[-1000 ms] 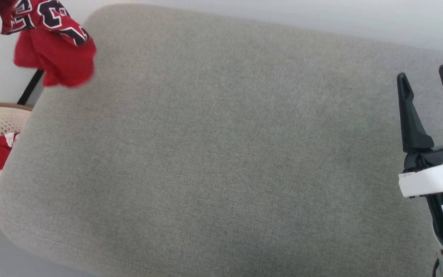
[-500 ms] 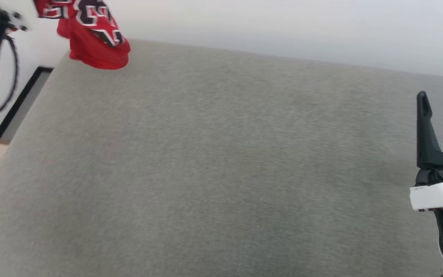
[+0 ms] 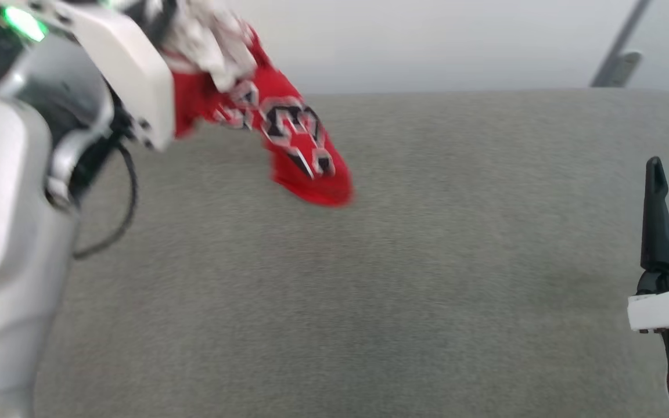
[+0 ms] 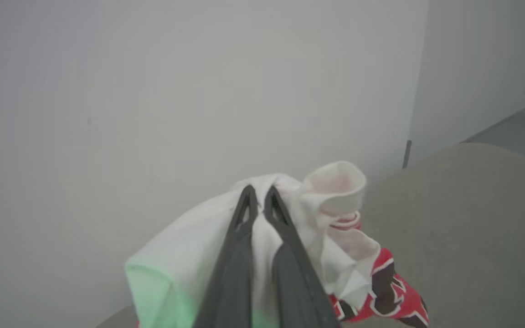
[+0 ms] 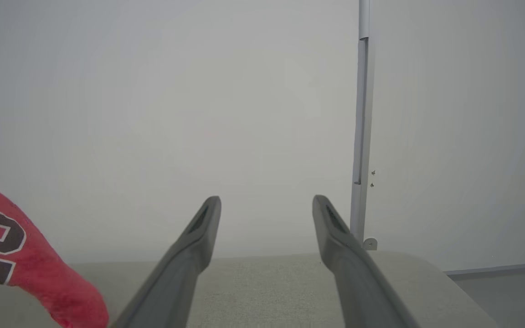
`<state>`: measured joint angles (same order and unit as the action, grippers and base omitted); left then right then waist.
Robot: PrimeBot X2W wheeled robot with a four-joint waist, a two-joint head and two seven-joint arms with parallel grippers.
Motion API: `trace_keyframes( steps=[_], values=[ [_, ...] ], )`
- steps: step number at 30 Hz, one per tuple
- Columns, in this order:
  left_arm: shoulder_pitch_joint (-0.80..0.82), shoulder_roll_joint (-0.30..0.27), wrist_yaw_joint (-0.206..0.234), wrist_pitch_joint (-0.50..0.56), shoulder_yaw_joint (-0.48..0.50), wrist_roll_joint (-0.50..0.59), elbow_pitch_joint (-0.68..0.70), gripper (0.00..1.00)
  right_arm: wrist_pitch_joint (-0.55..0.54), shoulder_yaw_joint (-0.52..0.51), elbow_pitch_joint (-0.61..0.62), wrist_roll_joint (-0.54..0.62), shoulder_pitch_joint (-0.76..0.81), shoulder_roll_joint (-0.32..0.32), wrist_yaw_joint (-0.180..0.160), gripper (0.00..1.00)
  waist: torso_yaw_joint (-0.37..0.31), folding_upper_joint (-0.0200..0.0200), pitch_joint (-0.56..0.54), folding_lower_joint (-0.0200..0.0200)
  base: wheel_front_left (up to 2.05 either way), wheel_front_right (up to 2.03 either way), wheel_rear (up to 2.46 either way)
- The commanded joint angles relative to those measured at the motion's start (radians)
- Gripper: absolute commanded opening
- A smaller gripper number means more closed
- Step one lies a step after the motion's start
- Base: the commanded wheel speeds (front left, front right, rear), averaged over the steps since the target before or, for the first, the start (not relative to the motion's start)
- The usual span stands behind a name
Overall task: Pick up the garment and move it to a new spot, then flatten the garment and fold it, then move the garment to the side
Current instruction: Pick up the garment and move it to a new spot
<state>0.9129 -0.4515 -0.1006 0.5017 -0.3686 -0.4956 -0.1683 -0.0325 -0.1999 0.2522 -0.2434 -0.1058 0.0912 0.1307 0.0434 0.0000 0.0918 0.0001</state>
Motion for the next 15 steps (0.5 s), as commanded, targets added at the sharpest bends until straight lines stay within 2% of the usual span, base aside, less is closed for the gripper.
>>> trace_keyframes(
  steps=[1,7,15],
  values=[
    [-0.034,0.002,0.011,0.025,-0.01,-0.013,0.031,0.0,0.01,-0.002,-0.007,0.001,0.011,-0.008,0.0,1.0,-0.045,0.0,0.011,-0.0001,0.0,0.0,0.0],
    [-0.162,0.021,0.033,0.103,-0.061,-0.043,0.063,0.0,0.04,0.018,-0.051,-0.01,0.006,-0.023,0.0,1.0,-0.106,0.0,0.042,-0.0001,0.0,0.0,0.0],
    [-0.274,0.044,0.02,0.11,-0.122,-0.069,-0.057,0.0,0.08,0.087,-0.12,-0.007,-0.016,-0.029,0.0,1.0,-0.158,0.0,0.07,-0.0001,0.0,0.0,0.0]
  ],
)
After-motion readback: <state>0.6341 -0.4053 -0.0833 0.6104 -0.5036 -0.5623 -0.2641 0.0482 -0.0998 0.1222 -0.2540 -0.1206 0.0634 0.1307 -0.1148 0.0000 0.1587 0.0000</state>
